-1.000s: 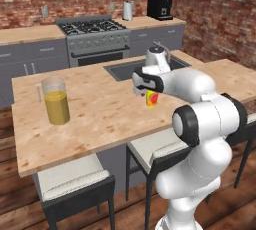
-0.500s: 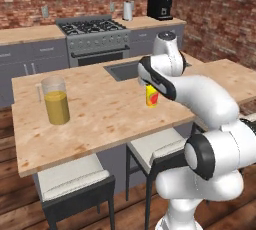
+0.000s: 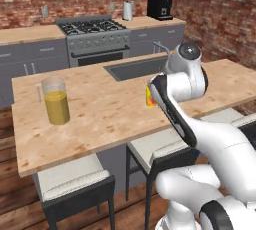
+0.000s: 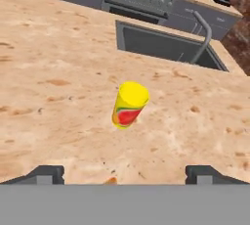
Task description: Place the pitcher and cup on the dining counter for serving.
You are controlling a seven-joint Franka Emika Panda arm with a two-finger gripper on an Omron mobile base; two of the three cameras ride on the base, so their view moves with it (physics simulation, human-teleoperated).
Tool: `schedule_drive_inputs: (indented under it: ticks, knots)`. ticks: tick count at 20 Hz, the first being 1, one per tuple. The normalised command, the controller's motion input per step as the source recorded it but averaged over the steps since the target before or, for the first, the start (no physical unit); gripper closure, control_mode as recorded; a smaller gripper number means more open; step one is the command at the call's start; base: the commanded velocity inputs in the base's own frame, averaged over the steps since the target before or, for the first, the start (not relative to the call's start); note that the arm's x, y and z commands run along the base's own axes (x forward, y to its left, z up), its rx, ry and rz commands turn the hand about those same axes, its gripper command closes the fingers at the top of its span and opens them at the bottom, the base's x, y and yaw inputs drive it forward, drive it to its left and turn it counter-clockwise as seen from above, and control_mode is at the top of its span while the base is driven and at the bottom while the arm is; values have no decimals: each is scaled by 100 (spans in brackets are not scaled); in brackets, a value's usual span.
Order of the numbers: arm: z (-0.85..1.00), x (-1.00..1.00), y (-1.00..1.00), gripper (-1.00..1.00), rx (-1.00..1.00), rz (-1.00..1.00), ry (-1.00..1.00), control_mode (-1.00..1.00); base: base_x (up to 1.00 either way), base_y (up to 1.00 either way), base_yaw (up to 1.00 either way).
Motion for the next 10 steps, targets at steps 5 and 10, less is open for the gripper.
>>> schedule_drive_inputs:
  ticks: [5,10]
  knots:
    - [-15,-100,-1,-100,0,0,-18,-100,0,0,0]
    - [-31,-100,-7,-100,0,0,-9,-100,0,0,0]
